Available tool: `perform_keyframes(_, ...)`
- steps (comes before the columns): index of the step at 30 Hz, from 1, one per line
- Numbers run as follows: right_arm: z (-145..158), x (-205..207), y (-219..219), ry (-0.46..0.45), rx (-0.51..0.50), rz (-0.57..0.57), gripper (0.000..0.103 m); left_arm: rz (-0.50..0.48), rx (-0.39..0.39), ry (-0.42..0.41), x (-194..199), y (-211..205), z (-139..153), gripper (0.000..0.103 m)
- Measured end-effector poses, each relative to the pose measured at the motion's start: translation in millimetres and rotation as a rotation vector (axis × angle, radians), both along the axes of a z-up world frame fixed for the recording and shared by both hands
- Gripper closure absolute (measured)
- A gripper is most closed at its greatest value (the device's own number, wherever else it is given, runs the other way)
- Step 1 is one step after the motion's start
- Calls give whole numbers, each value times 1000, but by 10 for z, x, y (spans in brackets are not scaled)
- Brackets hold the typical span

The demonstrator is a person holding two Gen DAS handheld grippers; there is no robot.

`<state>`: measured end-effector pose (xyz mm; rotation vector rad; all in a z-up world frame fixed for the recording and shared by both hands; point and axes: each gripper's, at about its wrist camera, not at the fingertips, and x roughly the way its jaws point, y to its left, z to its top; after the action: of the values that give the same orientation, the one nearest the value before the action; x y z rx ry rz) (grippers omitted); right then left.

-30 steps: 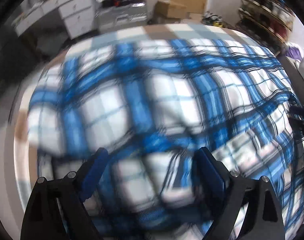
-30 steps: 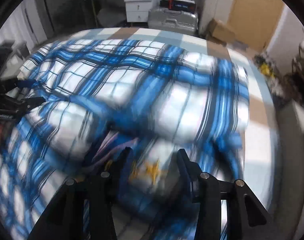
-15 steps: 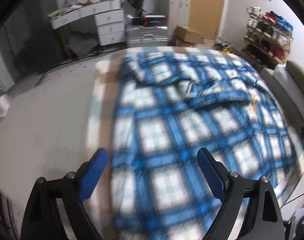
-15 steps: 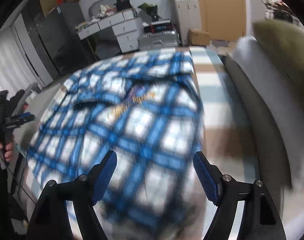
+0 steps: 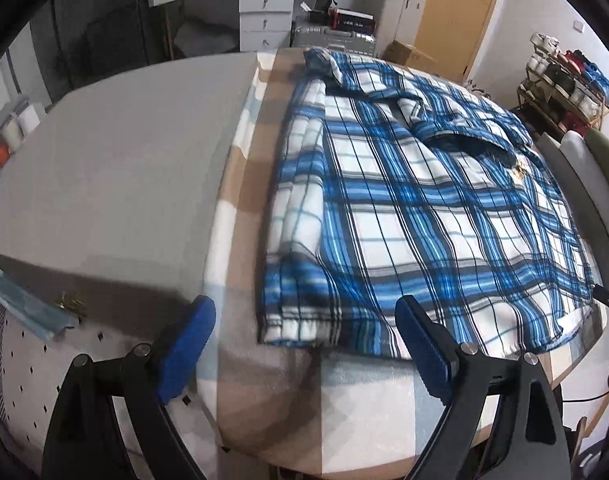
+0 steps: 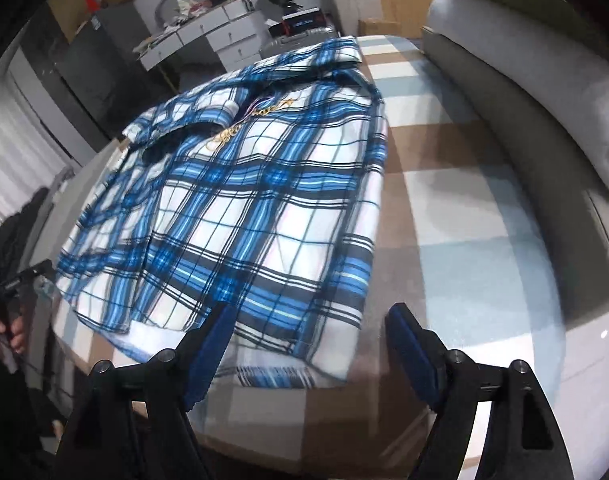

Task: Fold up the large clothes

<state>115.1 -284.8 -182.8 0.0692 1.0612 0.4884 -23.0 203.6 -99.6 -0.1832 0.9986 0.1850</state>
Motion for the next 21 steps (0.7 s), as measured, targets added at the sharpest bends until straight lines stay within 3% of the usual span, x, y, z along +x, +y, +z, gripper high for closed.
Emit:
perform_keyframes(1,6,-31,74,-30,-23,8,31,-6,1,-3,-78,-16,-4,14)
perform_keyframes(3,-22,-97,193,-81,-112,26,79,-16,24,-4,-52,-70,-8,14)
perform_keyframes(4,-22,-117,239,-109,-167,27,93,-17,40,-4,-66,-77,-10,14)
perform_keyframes(5,-20,-128,247,-122,-193,31,100,-17,57,-1,-55,-92,-18,14)
perform_keyframes(7,11,-148,143,-132,-169,9,100,-18,77,5,-56,-99,-32,14)
perform_keyframes(9,41,-139,26,-150,-207,-33,100,-27,76,6,-25,-92,-37,14)
perform_keyframes(13,59,-84,-230,-113,-169,-108,100,-32,81,13,35,-76,-59,14)
perform_keyframes(17,77,-92,-267,-130,-214,-150,100,-39,78,18,87,-6,-44,14)
perform_keyframes(21,86,-87,-281,-113,-189,-164,92,-68,41,44,87,-5,-83,14)
